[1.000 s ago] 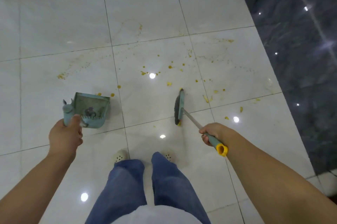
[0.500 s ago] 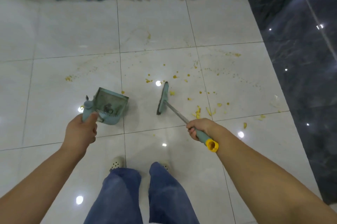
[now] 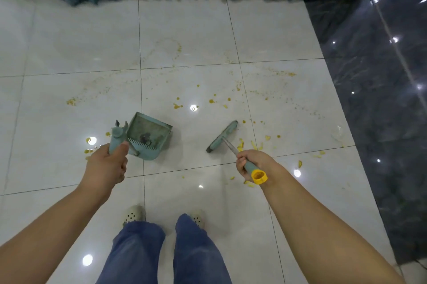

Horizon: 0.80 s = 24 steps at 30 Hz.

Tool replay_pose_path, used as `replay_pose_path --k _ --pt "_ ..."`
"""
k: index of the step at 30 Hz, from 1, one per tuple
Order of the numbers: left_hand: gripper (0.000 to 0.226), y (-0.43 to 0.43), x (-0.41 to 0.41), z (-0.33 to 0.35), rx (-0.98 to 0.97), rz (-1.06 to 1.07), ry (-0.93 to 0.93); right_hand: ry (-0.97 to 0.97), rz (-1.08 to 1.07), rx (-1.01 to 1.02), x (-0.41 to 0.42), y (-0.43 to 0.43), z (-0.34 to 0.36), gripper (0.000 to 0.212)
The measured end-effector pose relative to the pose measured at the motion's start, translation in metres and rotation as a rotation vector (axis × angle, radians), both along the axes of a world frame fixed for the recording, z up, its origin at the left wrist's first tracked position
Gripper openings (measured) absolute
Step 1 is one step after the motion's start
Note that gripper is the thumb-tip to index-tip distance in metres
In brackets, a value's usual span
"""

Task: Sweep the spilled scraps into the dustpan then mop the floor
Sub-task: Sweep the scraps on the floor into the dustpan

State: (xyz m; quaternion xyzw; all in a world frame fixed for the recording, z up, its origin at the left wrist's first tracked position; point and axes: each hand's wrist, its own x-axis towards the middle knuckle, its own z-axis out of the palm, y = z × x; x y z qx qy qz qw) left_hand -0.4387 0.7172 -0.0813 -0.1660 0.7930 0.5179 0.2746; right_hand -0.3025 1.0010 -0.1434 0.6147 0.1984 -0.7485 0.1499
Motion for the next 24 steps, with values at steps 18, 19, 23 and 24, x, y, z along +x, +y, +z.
replay_pose_path --k 18,19,23,24 --pt "0.023 0.043 0.013 -0.018 -0.035 -0.128 0.021 0.078 -0.004 -0.011 -0.025 0.049 -0.034 0.005" --pt "0.024 0.044 0.015 -0.017 -0.029 -0.135 0.017 0.080 -0.041 -0.031 -0.015 0.048 -0.034 0.005" --pt "0.023 0.042 0.021 -0.014 -0.016 -0.150 -0.002 0.039 -0.124 -0.067 0.034 0.031 -0.028 0.007" --pt "0.024 0.040 0.022 -0.013 -0.013 -0.155 -0.007 0.021 -0.142 -0.068 0.046 0.024 -0.025 0.008"
